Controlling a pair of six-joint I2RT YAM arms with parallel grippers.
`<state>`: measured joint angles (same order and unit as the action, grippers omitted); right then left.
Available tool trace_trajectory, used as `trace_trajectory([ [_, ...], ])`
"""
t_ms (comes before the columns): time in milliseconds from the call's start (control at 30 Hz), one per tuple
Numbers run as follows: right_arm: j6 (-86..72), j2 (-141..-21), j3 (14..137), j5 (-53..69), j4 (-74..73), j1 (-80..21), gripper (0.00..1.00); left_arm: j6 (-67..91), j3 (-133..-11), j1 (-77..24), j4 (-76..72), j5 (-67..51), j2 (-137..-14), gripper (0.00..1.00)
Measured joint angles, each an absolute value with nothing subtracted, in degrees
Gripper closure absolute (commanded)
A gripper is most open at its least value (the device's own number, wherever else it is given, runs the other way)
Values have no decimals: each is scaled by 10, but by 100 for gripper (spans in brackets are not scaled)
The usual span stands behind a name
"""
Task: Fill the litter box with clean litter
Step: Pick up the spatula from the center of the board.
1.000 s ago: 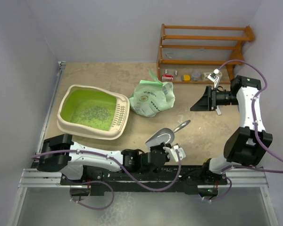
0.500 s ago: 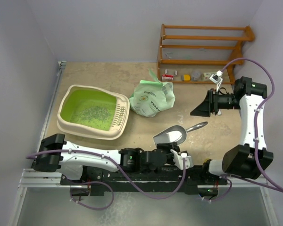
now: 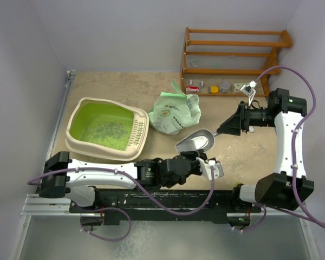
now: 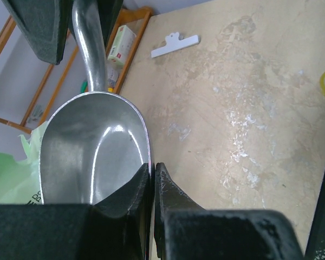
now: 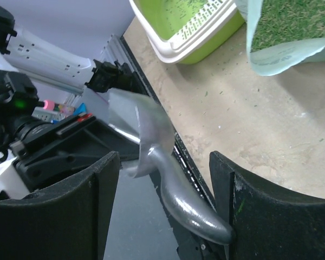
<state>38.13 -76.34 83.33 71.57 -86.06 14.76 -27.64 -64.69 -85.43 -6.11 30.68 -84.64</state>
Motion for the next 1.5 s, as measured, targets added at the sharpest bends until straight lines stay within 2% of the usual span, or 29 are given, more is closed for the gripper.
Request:
trace_trajectory([
  [300, 370, -742, 833, 731, -860, 126, 34, -276, -647, -824, -64, 286, -846, 97],
  [367, 370, -742, 833, 731, -860, 123, 45, -276, -646, -822, -64, 283, -846, 97],
  [433, 368, -742, 833, 732, -860, 123, 60, -276, -646, -821, -64, 281, -846, 97],
  [567, 368, -742, 833, 735, -860, 123, 65, -276, -642, -818, -67, 273, -846, 97],
  [733, 367, -743, 833, 735, -860, 123, 84, -272, -632, -818, -69, 265, -839, 97],
  [1067, 366, -755, 834, 740, -860, 114, 85, -270, -629, -814, -68, 263, -833, 97],
  [1167, 367, -755, 834, 736, -860, 111, 90, -270, -629, -813, -63, 257, -833, 97],
  [1233, 367, -755, 834, 734, -860, 108, 100, -270, -629, -810, -58, 249, -831, 97],
  [1433, 371, -760, 834, 735, -857, 105, 100, -260, -629, -779, -29, 203, -804, 97],
  [1500, 372, -763, 834, 741, -855, 103, 100, -259, -629, -767, -18, 183, -792, 93],
])
